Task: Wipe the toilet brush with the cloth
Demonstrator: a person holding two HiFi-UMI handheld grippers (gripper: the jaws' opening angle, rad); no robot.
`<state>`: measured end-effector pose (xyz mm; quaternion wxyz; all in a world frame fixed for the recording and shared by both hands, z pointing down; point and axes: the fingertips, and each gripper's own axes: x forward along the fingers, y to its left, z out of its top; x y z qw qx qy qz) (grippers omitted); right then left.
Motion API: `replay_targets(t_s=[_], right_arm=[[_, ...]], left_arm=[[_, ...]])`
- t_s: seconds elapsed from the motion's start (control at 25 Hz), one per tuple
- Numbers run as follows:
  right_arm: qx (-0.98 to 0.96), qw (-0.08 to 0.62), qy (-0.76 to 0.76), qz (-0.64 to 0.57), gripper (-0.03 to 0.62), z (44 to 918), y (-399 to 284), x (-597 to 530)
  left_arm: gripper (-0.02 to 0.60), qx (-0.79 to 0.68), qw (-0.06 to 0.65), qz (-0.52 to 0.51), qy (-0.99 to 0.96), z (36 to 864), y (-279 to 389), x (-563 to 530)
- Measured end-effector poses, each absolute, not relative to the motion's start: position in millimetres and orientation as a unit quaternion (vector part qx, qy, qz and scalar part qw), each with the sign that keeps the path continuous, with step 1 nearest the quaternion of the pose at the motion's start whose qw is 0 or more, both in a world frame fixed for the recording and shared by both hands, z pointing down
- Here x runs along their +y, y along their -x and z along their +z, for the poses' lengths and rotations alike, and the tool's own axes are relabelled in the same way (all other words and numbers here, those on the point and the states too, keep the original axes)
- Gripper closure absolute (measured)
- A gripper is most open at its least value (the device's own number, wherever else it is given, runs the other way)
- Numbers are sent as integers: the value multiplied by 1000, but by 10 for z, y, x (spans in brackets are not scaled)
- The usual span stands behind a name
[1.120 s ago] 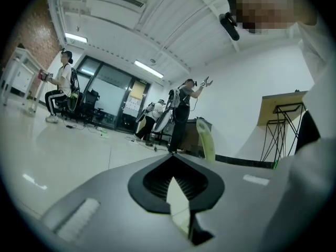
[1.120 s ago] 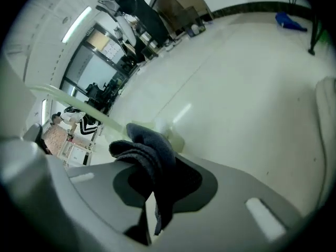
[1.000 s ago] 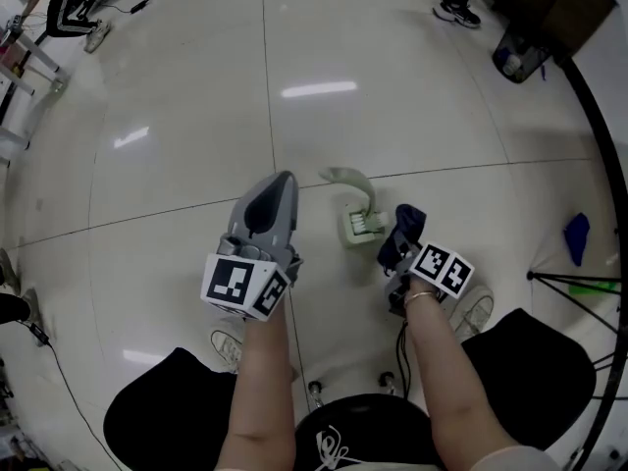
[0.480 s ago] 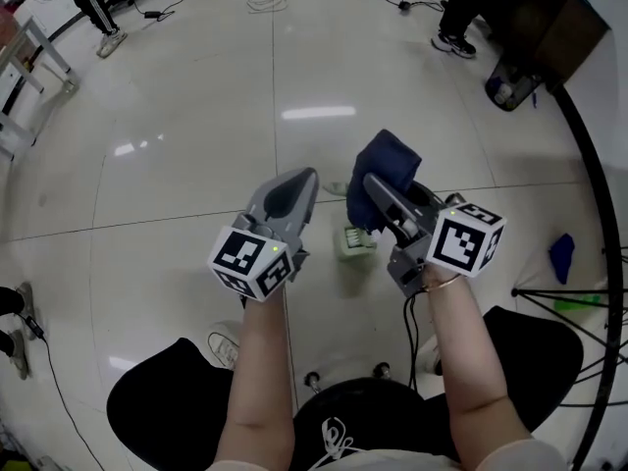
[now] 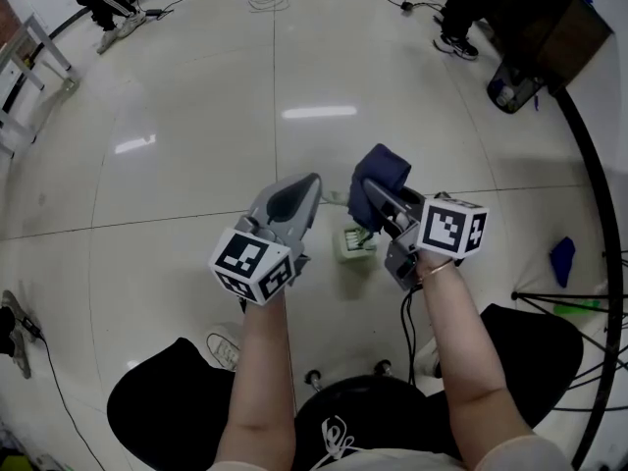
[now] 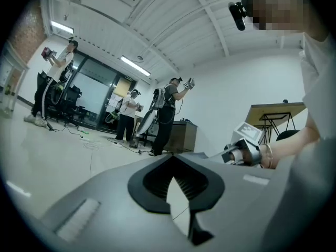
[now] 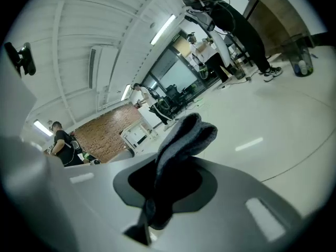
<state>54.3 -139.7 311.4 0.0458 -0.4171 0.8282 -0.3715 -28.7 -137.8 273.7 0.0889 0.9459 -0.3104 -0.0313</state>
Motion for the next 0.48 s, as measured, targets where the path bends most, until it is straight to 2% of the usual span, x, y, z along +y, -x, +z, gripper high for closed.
replay_targets(t_s=[0.48], right_arm=[[729, 48, 485, -480, 533, 4480, -1045, -1191]], left_arm=[[575, -323, 100, -45, -940, 2815, 306, -1313]])
